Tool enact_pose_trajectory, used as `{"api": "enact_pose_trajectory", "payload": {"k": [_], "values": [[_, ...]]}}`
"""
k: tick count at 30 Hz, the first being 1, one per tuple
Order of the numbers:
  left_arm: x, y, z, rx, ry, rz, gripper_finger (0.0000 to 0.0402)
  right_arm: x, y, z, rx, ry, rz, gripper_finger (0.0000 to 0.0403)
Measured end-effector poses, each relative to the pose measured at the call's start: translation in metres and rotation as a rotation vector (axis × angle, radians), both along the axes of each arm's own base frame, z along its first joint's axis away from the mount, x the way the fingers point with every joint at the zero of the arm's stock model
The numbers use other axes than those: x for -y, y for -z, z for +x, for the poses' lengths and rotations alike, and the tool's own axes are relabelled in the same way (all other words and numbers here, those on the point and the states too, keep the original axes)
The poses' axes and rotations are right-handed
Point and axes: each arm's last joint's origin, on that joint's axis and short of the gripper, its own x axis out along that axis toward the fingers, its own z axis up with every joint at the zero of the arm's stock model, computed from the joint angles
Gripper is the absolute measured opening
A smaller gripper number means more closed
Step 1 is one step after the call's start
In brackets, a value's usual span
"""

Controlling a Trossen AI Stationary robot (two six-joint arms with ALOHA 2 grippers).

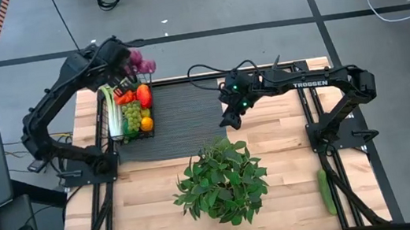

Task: Build produce basket
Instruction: Put the purple garlic into the wire basket

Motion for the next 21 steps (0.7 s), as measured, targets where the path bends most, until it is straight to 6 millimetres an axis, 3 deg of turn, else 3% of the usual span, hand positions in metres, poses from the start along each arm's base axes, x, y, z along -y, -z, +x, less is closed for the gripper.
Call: {"api": "enact_pose_trajectory", "payload": {"k": [5,15,18,21], "values": [[-0.003,0.010,0.001,-0.051,0.012,-0.032,0.0170,-0.001,0.002,-0.003,-0.036,0.000,0.011,0.0248],[0.008,0.101,-0.017,-0.137,-0.094,-0.159,0.0198,-0.001,0.003,-0.003,-0.044,-0.001,0.013,0.0248],[0.013,0.119,-0.019,-0.149,-0.139,-0.182,0.0212,-0.001,0.003,-0.004,-0.047,-0.001,0.015,0.0248],[0.017,0.125,-0.019,-0.142,-0.175,-0.191,0.0225,-0.001,0.003,-0.004,-0.045,-0.010,0.019,0.0248]]}}
